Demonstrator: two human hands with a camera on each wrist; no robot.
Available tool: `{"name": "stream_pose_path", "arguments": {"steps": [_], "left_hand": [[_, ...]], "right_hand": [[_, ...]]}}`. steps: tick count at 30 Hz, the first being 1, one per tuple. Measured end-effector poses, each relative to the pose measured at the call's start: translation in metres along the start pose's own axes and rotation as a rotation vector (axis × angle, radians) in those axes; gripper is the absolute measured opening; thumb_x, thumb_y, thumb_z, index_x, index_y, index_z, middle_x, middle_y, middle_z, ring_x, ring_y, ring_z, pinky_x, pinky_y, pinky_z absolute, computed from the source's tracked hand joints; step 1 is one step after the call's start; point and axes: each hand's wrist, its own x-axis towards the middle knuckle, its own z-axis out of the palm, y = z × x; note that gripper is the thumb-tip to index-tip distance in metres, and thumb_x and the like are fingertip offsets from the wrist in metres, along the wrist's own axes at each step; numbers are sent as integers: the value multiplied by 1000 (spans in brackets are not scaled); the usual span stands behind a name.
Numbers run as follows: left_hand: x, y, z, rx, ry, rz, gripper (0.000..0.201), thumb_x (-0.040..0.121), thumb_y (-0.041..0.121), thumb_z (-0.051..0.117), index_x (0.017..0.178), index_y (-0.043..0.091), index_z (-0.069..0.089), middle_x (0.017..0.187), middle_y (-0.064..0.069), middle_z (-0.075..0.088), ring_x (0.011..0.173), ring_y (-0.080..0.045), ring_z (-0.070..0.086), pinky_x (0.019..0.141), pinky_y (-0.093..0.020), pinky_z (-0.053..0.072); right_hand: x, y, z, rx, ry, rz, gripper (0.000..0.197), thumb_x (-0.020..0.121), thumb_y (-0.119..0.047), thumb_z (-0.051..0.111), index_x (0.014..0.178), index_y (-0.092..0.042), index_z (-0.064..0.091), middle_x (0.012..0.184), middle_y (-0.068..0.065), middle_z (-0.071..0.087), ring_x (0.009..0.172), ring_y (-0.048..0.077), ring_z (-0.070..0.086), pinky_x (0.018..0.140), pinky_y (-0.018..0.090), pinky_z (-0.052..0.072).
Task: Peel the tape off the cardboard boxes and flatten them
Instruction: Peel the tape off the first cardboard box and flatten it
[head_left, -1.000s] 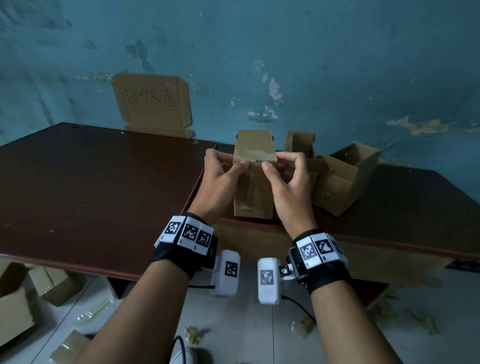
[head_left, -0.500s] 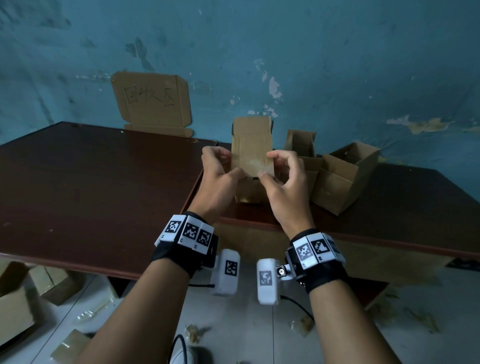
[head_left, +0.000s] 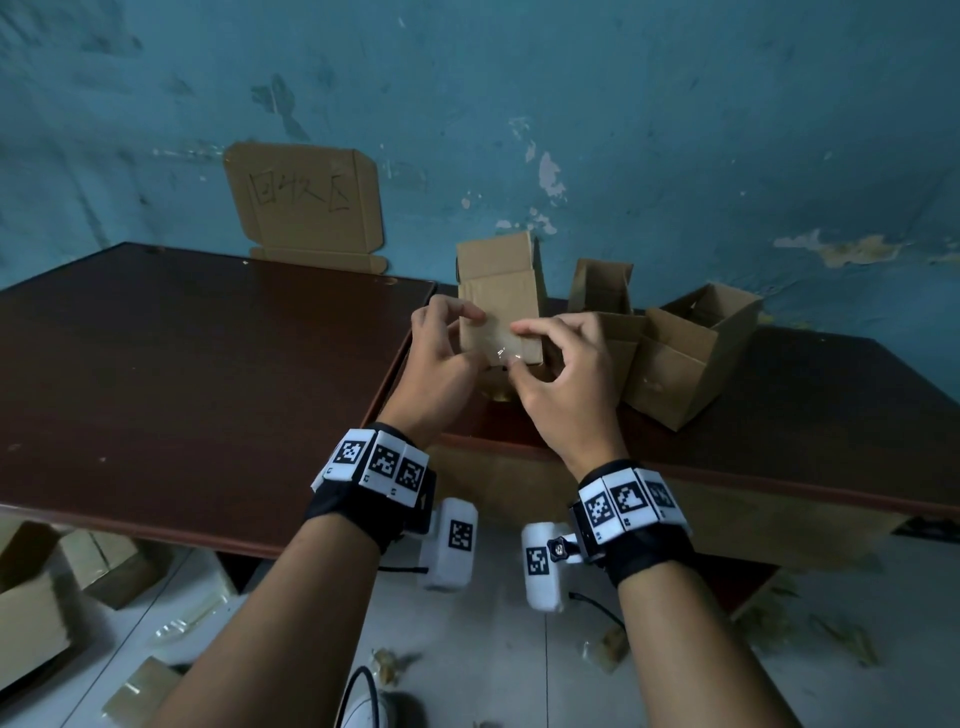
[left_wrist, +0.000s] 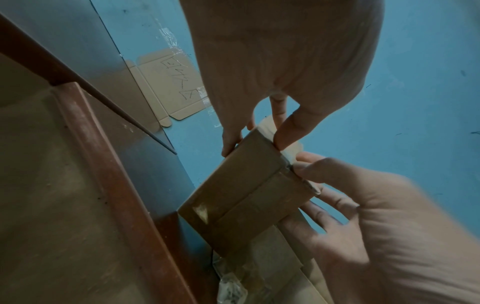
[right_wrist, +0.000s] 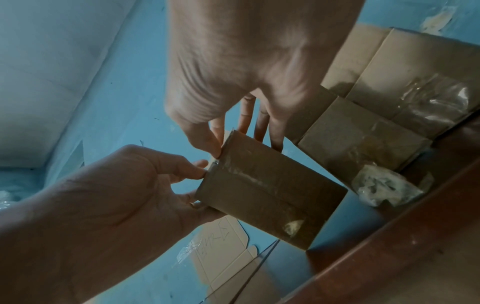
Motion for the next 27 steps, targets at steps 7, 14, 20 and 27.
{"name": "stream_pose_path", "arguments": {"steps": [7, 14, 20, 27], "left_hand": [[0, -5, 4, -158, -112, 46, 42, 87, -25, 58, 115, 6, 51, 150, -6, 51, 134, -25, 61, 90, -48, 64], [2, -9, 2, -151, -136, 89, 35, 89, -22, 59, 112, 5, 53, 157, -2, 50, 140, -27, 57, 91, -44, 64], [1, -9, 2, -123, -121, 114, 29, 92, -22, 57, 118, -10, 52, 160, -6, 48, 134, -17, 61, 85, -29, 61], [1, -11, 2, -70, -127, 131, 26, 94, -18, 60, 117, -8, 54, 161, -5, 46, 139, -20, 58, 92, -32, 61]], "right_hand": [[-2, 6, -6, -65, -45, 21, 29, 87, -15, 81, 113, -26, 77, 117, 4, 44, 106, 4, 48, 92, -3, 34], [-5, 7, -3, -85, -115, 42, 30, 93, -24, 78, 121, -33, 76, 120, 3, 34, 100, -5, 38, 93, -4, 34], [-2, -2, -5, -136, -191, 68, 31, 96, -26, 74, 125, -36, 72, 118, 1, 28, 112, 9, 36, 87, -9, 30], [1, -6, -8, -145, -224, 82, 23, 94, -20, 73, 114, -31, 68, 116, 1, 27, 111, 16, 38, 79, -8, 33]]}}
